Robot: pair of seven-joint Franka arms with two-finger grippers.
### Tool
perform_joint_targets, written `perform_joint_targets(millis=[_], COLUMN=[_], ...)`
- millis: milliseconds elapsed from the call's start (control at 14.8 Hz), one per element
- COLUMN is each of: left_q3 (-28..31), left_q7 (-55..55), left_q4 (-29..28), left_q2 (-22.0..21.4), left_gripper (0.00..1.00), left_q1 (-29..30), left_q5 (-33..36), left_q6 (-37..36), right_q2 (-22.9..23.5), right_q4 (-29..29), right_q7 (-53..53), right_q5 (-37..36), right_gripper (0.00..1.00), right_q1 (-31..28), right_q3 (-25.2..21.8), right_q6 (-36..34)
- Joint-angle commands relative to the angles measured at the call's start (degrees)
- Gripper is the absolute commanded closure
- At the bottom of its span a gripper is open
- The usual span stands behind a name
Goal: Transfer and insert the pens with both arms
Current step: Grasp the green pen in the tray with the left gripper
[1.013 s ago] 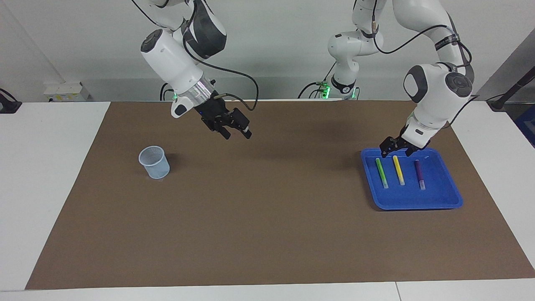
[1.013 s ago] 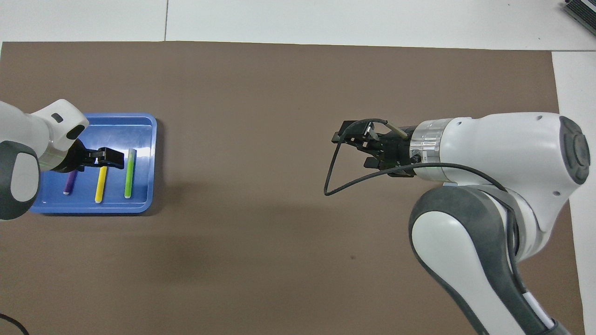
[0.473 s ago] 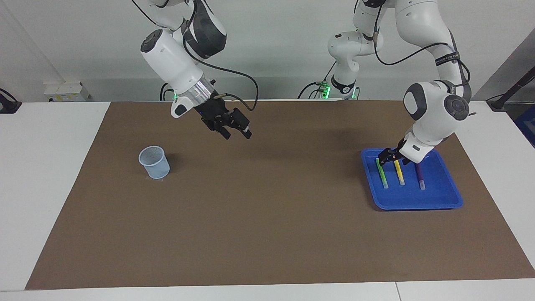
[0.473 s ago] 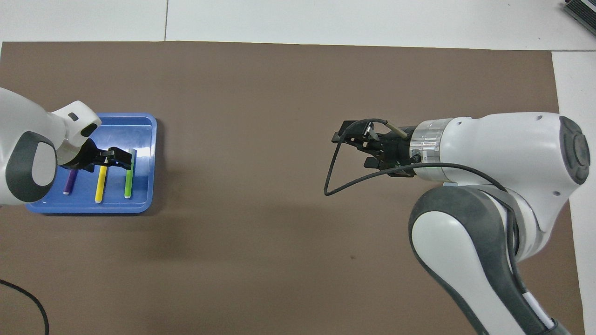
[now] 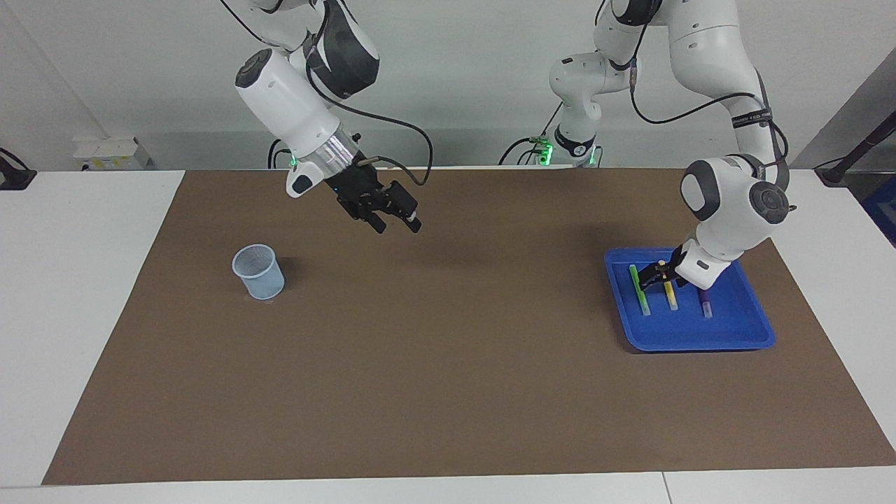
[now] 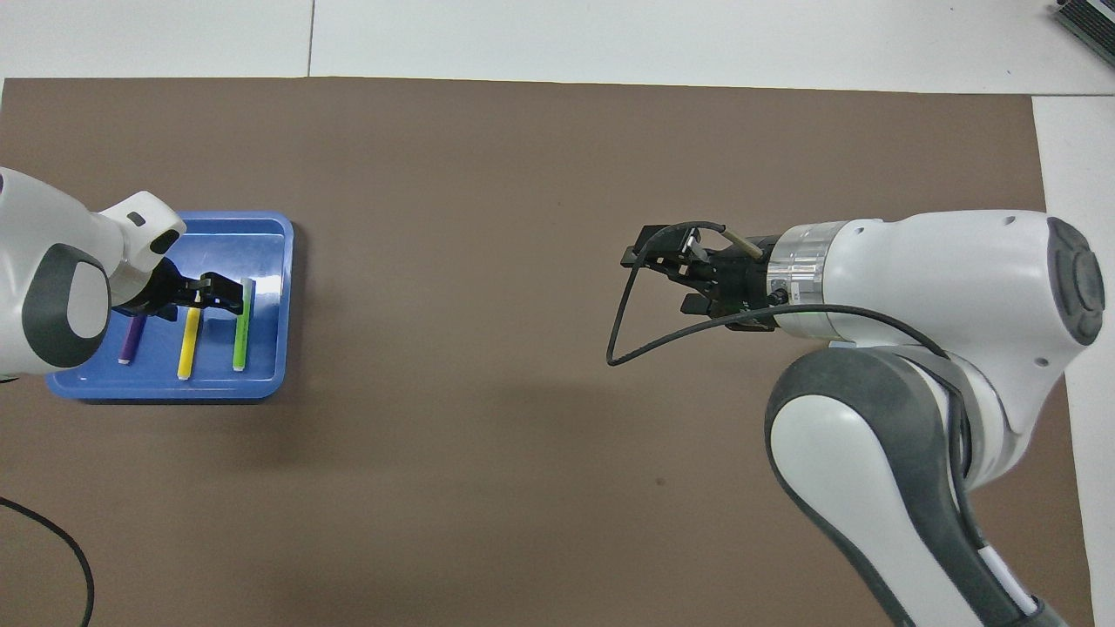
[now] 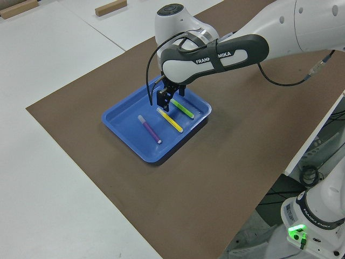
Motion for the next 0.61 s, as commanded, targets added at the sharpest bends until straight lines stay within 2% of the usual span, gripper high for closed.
perform_joint_targets(millis=[0, 405, 540], left_q3=[-0.3, -0.3, -0.3], left_q7=[0.8, 1.1, 1.0], left_q4=[-0.9, -1.7, -2.2], left_q2=[1.3, 1.6, 1.7], left_gripper=[0.0, 0.0, 0.1], left_q1=[-1.0, -2.3, -2.5], left_q5=[-1.1, -2.1, -2.1], left_q6=[3.6, 4.7, 5.2], right_q2=[-0.3, -0.2, -0.2], right_q4=[-0.3, -0.3, -0.2], right_q7=[0.6, 0.6, 0.6], right_q5=[1.6, 1.6, 1.6], right_gripper=[0.0, 0.0, 0.0], right_q1=[0.0, 0.0, 0.0], right_q3=[0.0, 0.0, 0.0], right_q6=[0.9, 0.9, 0.9])
